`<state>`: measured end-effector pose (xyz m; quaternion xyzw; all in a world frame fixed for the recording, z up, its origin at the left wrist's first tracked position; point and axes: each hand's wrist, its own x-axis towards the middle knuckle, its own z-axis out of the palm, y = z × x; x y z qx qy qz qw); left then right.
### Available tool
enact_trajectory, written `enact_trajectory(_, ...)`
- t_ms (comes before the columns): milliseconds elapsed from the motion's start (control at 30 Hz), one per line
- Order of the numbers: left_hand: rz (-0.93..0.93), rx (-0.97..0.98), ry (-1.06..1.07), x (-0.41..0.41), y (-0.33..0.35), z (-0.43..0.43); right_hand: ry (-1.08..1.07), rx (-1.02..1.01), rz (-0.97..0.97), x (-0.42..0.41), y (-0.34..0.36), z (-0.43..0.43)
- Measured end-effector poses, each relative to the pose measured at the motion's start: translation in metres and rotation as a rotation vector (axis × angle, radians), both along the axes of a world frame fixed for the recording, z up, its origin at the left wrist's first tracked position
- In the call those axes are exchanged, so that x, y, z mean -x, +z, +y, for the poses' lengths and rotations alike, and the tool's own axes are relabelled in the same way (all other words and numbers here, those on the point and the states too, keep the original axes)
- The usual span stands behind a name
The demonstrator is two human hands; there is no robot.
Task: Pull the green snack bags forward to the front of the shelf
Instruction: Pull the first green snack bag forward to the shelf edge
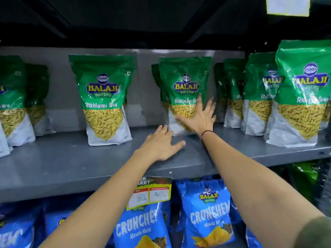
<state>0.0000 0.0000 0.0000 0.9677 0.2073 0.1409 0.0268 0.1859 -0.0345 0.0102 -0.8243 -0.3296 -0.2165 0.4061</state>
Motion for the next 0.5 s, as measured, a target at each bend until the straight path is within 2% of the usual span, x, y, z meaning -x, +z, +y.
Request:
enact_trajectory(67, 0.054, 0.07, 0.028, 0.002, -0.009, -0.009, 0.045, -0.001, 0.062, 0.001, 0.002, 0.002)
enact_trajectory(233, 0.05, 0.012, 0.056, 0.011, -0.024, -0.02, 0.154, -0.034, 0.121, -0.002, -0.001, 0.007)
enact_trajectory(500, 0.083, -0.029, -0.034, 0.026, -0.022, -0.031, 0.135, -0.097, 0.071, 0.003, -0.003, 0.008)
